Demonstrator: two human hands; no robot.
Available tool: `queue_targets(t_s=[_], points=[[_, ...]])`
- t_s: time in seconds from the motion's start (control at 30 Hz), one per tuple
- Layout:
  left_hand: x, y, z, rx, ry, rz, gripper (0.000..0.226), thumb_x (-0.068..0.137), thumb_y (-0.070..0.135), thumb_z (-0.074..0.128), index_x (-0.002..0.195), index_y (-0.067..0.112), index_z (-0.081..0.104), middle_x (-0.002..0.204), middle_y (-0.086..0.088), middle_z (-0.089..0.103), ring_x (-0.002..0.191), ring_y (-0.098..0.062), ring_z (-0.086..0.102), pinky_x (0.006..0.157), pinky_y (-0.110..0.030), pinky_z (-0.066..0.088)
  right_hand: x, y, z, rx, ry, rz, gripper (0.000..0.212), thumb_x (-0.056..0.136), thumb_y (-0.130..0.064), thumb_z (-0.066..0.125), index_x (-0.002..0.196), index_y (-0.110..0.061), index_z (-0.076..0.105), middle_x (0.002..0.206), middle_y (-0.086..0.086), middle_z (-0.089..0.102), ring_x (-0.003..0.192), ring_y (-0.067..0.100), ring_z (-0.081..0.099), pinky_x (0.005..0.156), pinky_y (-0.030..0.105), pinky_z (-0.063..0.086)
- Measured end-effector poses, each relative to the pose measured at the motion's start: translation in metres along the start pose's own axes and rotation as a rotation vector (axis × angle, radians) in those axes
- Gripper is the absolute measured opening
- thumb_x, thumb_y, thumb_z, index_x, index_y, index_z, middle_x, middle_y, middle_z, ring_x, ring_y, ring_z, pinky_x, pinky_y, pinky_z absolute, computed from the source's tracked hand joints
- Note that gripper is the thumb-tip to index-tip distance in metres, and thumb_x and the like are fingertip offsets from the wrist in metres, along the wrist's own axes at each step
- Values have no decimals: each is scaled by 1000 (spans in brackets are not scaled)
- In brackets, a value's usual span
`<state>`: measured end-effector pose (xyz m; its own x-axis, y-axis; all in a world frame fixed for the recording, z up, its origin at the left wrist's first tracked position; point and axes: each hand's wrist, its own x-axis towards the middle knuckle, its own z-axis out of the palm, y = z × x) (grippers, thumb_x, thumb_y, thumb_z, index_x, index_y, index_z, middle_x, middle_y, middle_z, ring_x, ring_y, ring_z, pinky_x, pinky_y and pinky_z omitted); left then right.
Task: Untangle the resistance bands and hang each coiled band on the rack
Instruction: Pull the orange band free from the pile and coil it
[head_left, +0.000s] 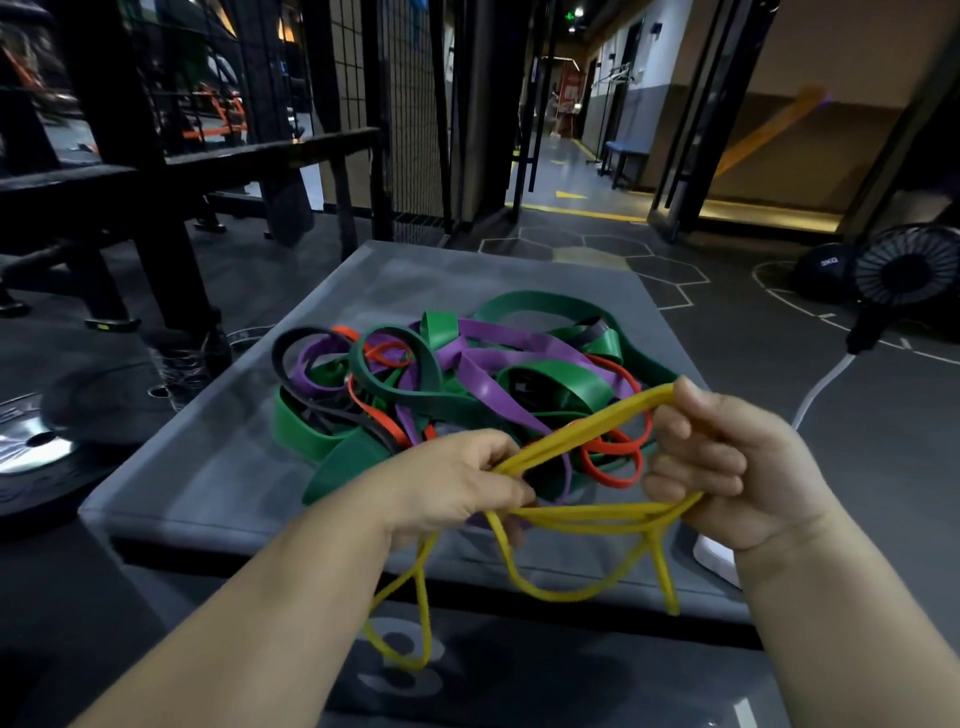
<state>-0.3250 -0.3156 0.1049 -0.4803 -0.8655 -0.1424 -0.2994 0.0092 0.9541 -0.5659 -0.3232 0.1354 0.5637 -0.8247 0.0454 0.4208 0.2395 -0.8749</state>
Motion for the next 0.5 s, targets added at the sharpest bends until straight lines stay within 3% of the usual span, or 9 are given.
queue_targets(t_s=[0.03, 0.1, 0.17, 0.23, 0.33, 0.5], points=[[0, 1, 4, -11, 5, -4, 15, 93, 12, 62, 83, 15, 50, 70, 2, 66, 63, -12, 66, 57, -19, 46, 3, 2, 0, 119, -115, 17, 34, 79, -37, 79, 70, -8, 64, 43, -6, 32, 36, 7, 27, 48, 24, 47], [1, -2, 9, -41, 18, 5, 18, 92, 18, 64, 82, 19, 50, 67, 9, 59, 56, -10, 58, 57, -25, 39, 9, 7, 6, 316, -335, 69, 35, 104, -28, 46, 90, 1, 60, 59, 4, 52, 47, 9, 38, 56, 24, 46], [2, -4, 12, -113, 27, 12, 16, 92, 21, 65, 84, 21, 51, 73, 5, 59, 56, -9, 54, 53, -24, 36, 13, 12, 8, 392, -394, 95, 33, 105, -27, 44, 96, 2, 57, 85, 13, 61, 46, 4, 40, 51, 18, 42], [2, -6, 13, -256, 65, 7, 12, 91, 22, 66, 86, 21, 54, 78, 1, 62, 59, -10, 54, 50, -21, 32, 14, 17, 9, 423, -460, 152, 28, 102, -27, 50, 97, 0, 56, 100, 15, 53, 39, -1, 33, 45, 13, 37], [5, -10, 12, -428, 126, 5, 15, 79, 31, 69, 84, 20, 60, 78, -2, 67, 71, -18, 54, 61, -28, 33, 16, 22, 12, 380, -495, 255, 24, 102, -26, 52, 84, -9, 51, 96, 12, 55, 34, -2, 27, 38, 12, 31], [3, -8, 16, -216, 64, 35, 16, 91, 28, 63, 83, 20, 53, 67, 10, 60, 54, -8, 40, 45, -17, 28, 15, 24, 22, 456, -474, 166, 38, 103, -30, 45, 68, -16, 42, 70, 1, 41, 33, -3, 26, 36, 13, 23]])
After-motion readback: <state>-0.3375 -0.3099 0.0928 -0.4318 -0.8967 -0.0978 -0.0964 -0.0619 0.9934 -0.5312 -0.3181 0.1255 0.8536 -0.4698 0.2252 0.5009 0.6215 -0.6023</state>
